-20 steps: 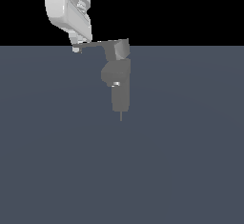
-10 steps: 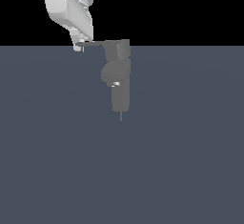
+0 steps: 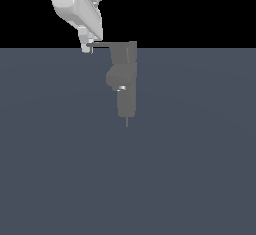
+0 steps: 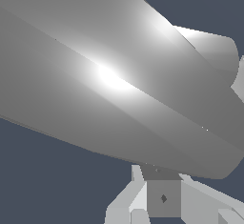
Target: Turn on the faucet by rotating a designated handle.
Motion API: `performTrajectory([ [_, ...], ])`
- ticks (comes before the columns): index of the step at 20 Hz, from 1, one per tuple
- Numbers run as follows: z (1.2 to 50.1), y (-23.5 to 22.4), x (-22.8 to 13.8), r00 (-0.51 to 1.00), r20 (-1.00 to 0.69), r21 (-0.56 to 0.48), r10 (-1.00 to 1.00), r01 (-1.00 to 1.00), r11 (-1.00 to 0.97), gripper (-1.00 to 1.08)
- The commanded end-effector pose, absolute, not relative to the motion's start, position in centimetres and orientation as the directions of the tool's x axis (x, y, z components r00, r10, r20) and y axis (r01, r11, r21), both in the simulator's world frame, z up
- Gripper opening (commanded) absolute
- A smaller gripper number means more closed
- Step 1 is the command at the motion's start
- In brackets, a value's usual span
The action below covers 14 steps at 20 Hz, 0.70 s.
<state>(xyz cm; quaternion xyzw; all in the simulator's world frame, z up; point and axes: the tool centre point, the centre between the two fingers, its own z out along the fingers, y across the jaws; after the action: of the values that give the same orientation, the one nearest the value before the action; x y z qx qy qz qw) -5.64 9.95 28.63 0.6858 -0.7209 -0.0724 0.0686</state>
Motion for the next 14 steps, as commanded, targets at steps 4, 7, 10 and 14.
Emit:
performTrajectory([
  [4, 29.2, 8.6, -7.0, -0.055, 0.0, 0.197, -0.998, -0.979, 0.054, -1.0],
  [7, 29.3, 8.0, -7.7, -0.055, -0.001, 0.197, -0.998, -0.979, 0.054, -1.0],
  [10, 29.5, 7.5, -8.4, -0.054, -0.001, 0.197, -0.999, -0.979, 0.053, -1.0],
  [14, 29.7, 6.7, -9.4, -0.054, -0.002, 0.196, -0.999, -0.979, 0.053, -1.0],
])
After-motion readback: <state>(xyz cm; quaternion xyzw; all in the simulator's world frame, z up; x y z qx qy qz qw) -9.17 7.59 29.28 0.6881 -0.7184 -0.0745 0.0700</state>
